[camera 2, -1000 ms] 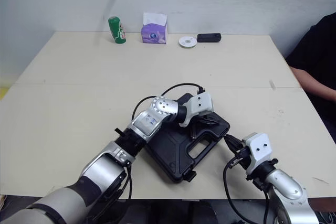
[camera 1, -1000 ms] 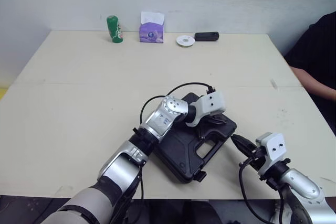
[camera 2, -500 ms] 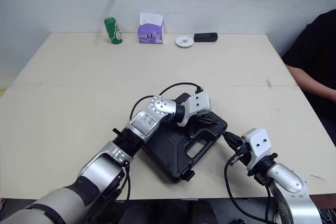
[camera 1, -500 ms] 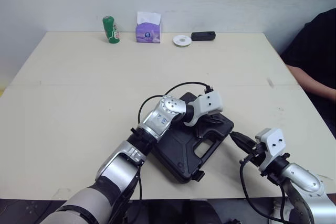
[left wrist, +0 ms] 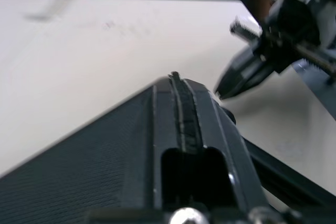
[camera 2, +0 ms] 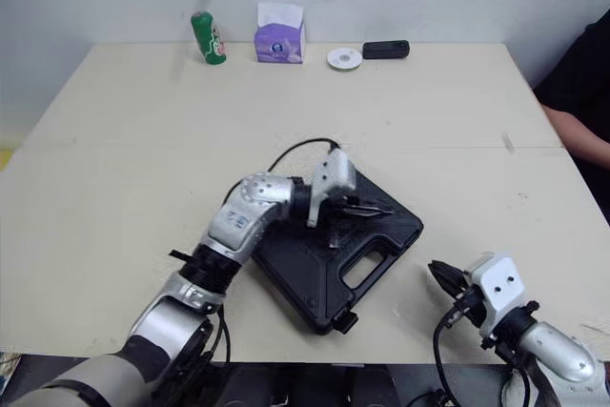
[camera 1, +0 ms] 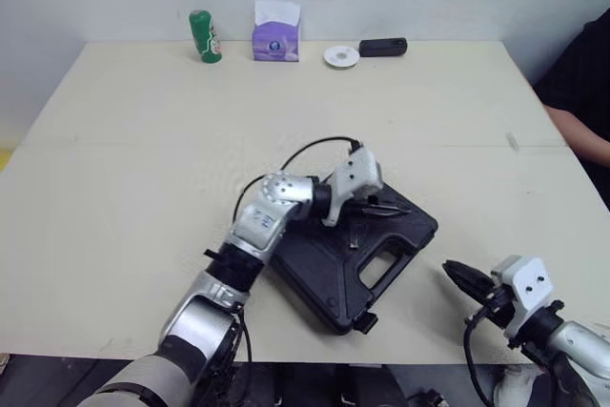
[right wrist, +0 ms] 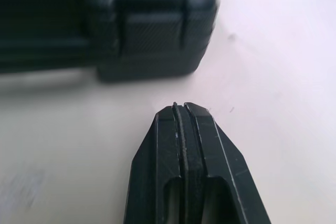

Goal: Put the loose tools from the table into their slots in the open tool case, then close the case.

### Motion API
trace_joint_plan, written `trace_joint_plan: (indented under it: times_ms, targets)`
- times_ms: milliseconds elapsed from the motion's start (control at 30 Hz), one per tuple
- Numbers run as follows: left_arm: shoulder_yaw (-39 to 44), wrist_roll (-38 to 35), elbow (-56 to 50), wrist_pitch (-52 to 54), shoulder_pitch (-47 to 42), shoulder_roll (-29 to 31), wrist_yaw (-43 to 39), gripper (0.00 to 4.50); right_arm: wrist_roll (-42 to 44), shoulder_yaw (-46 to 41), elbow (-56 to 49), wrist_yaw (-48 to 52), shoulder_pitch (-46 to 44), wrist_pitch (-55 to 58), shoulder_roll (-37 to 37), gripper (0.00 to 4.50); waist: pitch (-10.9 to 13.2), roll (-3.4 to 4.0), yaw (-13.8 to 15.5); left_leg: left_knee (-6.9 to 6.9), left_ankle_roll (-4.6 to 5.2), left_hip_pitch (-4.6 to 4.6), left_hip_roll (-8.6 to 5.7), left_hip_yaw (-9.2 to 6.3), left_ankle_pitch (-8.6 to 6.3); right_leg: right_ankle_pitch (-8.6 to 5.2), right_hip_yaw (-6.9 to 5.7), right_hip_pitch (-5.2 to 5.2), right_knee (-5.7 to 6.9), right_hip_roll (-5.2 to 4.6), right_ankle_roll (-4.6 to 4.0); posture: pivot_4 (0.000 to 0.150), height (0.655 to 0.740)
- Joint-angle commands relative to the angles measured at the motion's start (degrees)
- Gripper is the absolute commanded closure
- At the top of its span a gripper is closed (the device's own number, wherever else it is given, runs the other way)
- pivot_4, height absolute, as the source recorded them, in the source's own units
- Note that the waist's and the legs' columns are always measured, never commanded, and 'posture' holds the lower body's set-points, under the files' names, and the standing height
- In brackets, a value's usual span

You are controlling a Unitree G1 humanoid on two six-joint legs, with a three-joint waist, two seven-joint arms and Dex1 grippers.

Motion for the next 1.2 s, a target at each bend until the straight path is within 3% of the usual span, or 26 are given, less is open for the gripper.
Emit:
trace_joint_plan:
  times_ms: [33, 433, 667, 1033, 1200]
  targets:
    - [1.48, -4.57, -8.15, -1.83, 0.88, 3.31, -5.30, 4.50, 1.03, -2.21, -2.24, 2.36, 1.50, -2.87, -1.04, 4.42, 0.02, -0.02, 0.01, 0.01, 0.02, 0.00, -0.02, 0.00, 0.01, 0.02, 0.01, 0.01, 0.00, -0.01, 0.03, 0.150, 0.7400]
    - [0.56, -7.80, -23.23, -0.25, 11.94, 16.58, -11.21, 4.50, -1.35, 3.57, -4.49, 4.83, 7.12, -6.18, -0.49, 4.42, 0.09, -0.09, 0.00, 0.01, 0.04, 0.01, -0.09, -0.10, 0.02, 0.08, 0.06, 0.08, 0.02, -0.06, 0.12, 0.150, 0.7400]
    - [-1.42, -8.48, -30.00, 3.54, 16.53, 18.67, -9.06, 4.50, -0.97, 4.78, -7.00, 6.52, 11.98, -6.34, -1.29, 4.42, 0.09, -0.10, 0.10, 0.08, 0.07, 0.00, -0.11, -0.14, 0.01, 0.09, 0.08, 0.12, 0.02, -0.09, 0.13, 0.150, 0.7400]
    - [-7.13, -5.40, -33.72, 6.43, 20.77, 23.14, -7.27, 4.50, -0.99, 5.08, -10.51, 7.45, 18.09, -6.29, -1.40, 4.42, 0.09, -0.09, 0.08, 0.03, 0.06, 0.02, -0.09, -0.16, 0.00, 0.07, 0.10, 0.11, 0.03, -0.08, 0.10, 0.150, 0.7400]
    - [-12.09, 1.17, -30.68, 8.74, 22.90, 28.39, -5.70, 4.50, -0.91, 5.65, -11.35, 7.15, 18.76, -5.74, -1.17, 4.42, 0.00, -0.01, 0.07, 0.02, 0.04, 0.07, -0.08, -0.20, 0.00, 0.05, 0.09, 0.16, 0.03, -0.08, 0.07, 0.150, 0.7400]
